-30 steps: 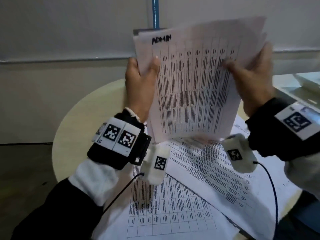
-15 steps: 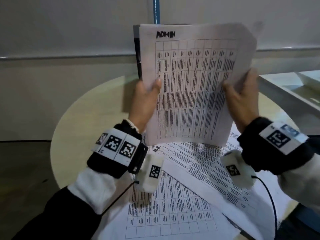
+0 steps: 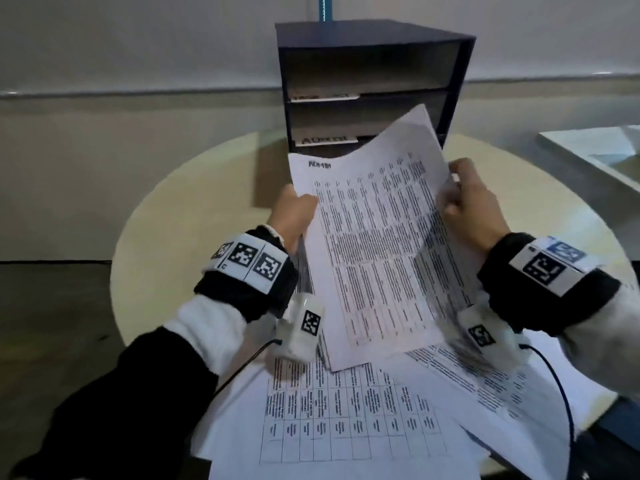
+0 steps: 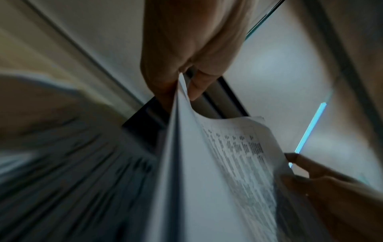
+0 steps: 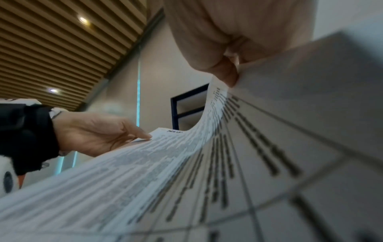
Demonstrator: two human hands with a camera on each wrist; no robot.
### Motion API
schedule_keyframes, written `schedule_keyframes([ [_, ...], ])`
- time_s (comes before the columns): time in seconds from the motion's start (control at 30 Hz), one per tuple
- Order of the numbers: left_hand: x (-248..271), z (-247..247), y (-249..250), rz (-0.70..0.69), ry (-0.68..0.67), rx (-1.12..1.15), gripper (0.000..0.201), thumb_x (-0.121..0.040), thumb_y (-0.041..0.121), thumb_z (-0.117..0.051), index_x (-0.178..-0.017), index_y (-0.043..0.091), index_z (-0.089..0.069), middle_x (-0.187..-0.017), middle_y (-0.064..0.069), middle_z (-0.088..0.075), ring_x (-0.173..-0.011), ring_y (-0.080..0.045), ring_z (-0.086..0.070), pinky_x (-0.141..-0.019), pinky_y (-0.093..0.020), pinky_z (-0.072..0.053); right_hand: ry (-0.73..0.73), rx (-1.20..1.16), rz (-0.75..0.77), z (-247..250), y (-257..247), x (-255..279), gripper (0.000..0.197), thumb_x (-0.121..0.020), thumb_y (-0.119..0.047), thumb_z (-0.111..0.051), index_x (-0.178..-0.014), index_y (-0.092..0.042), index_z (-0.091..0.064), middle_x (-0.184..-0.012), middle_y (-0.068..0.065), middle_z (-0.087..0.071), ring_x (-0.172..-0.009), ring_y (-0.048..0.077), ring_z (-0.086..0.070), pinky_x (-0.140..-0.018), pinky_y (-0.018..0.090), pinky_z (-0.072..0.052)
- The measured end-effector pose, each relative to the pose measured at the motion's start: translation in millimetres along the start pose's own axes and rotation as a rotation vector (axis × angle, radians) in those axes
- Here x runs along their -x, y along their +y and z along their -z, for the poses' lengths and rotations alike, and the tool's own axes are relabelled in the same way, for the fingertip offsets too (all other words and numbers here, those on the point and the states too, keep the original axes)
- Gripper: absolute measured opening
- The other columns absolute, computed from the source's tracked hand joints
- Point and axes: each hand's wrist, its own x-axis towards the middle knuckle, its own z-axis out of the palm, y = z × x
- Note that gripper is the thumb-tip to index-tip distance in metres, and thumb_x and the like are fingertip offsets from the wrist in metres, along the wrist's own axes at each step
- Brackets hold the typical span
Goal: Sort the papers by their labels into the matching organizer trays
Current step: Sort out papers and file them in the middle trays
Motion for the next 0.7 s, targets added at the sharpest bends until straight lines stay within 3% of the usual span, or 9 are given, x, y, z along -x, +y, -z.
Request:
schedule_keyframes([
  [0.07,-4.9,-1.9,-16.7,0.106,-0.026,0.003,0.036,-0.09,0.006,-0.039,-0.124,0.0,-0.049,-0.119,-0.012,-0.058,-0.11,-0.029,-0.055,-0.097,-0.039,-0.045,-0.105,0.018,-0.083,-8.1,11.1,-0.7,0.037,-0.087,0.003,-0.038,-0.123,-0.005,-0.039,-0.105,0.03,-0.058,-0.079,0.031,-0.048,-0.065,0.031,-0.031],
  [0.13,-5.6,-5.1,-23.1,0.197,-0.024,-0.013,0.013,-0.094,0.004,-0.038,-0.097,0.004,-0.051,-0.093,-0.008,-0.053,-0.094,-0.023,-0.052,-0.085,-0.031,-0.044,-0.162,-0.006,-0.135,-12.1,18.6,-4.0,0.032,-0.087,0.003,-0.037,-0.118,-0.005,-0.04,-0.101,0.028,-0.058,-0.08,0.029,-0.048,-0.065,0.029,-0.032],
  [0.2,-8.0,-8.6,-27.3,0.233,-0.03,-0.024,0.022,-0.095,0.003,-0.04,-0.076,0.014,-0.046,-0.078,-0.002,-0.048,-0.08,-0.02,-0.05,-0.086,-0.035,-0.045,-0.171,-0.033,-0.154,-15.4,24.7,-7.7,0.022,-0.088,0.001,-0.038,-0.108,-0.007,-0.039,-0.095,0.027,-0.058,-0.081,0.029,-0.052,-0.065,0.03,-0.035],
  [0.23,-8.7,-9.4,-29.4,0.236,-0.042,-0.005,0.023,-0.095,0.004,-0.041,-0.075,0.014,-0.046,-0.078,-0.003,-0.049,-0.079,-0.019,-0.051,-0.09,-0.036,-0.044,-0.166,-0.051,-0.175,-17.0,27.7,-8.7,0.015,-0.089,-0.002,-0.039,-0.102,-0.01,-0.037,-0.094,0.025,-0.058,-0.082,0.029,-0.053,-0.065,0.032,-0.036],
  [0.3,-5.6,-8.3,-29.0,0.237,-0.1,0.07,0.014,-0.097,0.007,-0.042,-0.09,0.005,-0.054,-0.089,-0.011,-0.056,-0.08,-0.022,-0.054,-0.092,-0.036,-0.043,-0.162,-0.074,-0.236,-19.3,33.6,-9.7,0.009,-0.092,-0.009,-0.041,-0.096,-0.013,-0.034,-0.099,0.025,-0.059,-0.083,0.027,-0.053,-0.067,0.033,-0.038],
  [0.37,-2.8,-7.3,-30.0,0.262,-0.104,0.153,0.023,-0.098,0.009,-0.043,-0.113,-0.004,-0.054,-0.107,-0.018,-0.057,-0.087,-0.026,-0.056,-0.095,-0.038,-0.042,-0.184,-0.076,-0.286,-21.8,38.8,-10.7,0.007,-0.093,-0.012,-0.042,-0.095,-0.013,-0.035,-0.106,0.026,-0.058,-0.083,0.022,-0.048,-0.068,0.032,-0.036],
  [0.5,-5.0,-10.5,-25.6,0.205,-0.047,0.152,0.034,-0.096,0.002,-0.04,-0.129,-0.007,-0.042,-0.11,-0.017,-0.053,-0.095,-0.026,-0.053,-0.093,-0.039,-0.046,-0.14,-0.126,-0.28,-18.9,43.2,-17.3,0.008,-0.092,-0.007,-0.044,-0.093,-0.014,-0.039,-0.094,0.014,-0.05,-0.083,0.016,-0.043,-0.055,0.029,-0.028],
  [0.6,-12.7,-9.1,-12.2,0.111,-0.075,0.189,0.036,-0.099,0.001,-0.035,-0.134,-0.003,-0.042,-0.124,-0.019,-0.055,-0.104,-0.026,-0.054,-0.094,-0.038,-0.045,-0.088,-0.355,-0.274,-11.9,44.1,-27.7,0.028,-0.086,0.006,-0.038,-0.075,-0.019,-0.039,-0.082,0.013,-0.055,-0.065,0.021,-0.05,-0.048,0.025,-0.037],
  [0.7,-28.0,-3.7,7.3,0.047,-0.06,0.201,0.031,-0.098,0.002,-0.038,-0.128,0.0,-0.047,-0.123,-0.018,-0.056,-0.111,-0.028,-0.056,-0.101,-0.042,-0.043,-0.081,-0.589,-0.352,-1.2,39.8,-34.5,0.034,-0.079,0.015,-0.042,-0.075,-0.019,-0.046,-0.057,0.004,-0.063,-0.047,0.017,-0.053,-0.04,0.019,-0.037],
])
